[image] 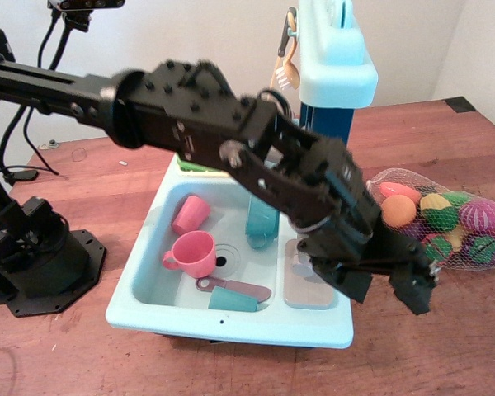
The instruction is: Turn lever vertical to front
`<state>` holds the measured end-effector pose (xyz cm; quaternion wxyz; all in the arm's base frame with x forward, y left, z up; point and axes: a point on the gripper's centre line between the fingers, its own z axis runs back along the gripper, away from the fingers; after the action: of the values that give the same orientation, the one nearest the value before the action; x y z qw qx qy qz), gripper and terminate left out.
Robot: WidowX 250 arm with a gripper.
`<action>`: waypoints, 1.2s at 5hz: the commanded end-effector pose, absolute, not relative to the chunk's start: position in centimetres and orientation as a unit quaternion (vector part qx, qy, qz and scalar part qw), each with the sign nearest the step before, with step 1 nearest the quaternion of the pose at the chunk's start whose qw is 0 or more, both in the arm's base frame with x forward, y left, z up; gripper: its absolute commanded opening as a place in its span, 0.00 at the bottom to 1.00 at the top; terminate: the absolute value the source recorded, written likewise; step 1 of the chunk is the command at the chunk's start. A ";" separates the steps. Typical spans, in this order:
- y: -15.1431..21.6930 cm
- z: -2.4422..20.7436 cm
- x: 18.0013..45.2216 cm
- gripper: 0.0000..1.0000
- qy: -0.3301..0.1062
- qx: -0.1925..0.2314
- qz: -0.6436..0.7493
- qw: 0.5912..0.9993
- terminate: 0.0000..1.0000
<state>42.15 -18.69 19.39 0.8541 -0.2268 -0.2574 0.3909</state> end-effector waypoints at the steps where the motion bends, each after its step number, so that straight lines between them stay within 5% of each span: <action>1: -16.3 22.5 41.2 1.00 -0.297 -0.244 0.410 0.827 0.00; 4: -11.5 23.8 40.0 1.00 -0.331 -0.228 0.422 0.813 0.00; 6: -12.7 21.7 40.9 1.00 -0.305 -0.237 0.402 0.830 0.00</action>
<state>39.89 -14.46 19.70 0.8458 -0.2331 -0.2709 0.3961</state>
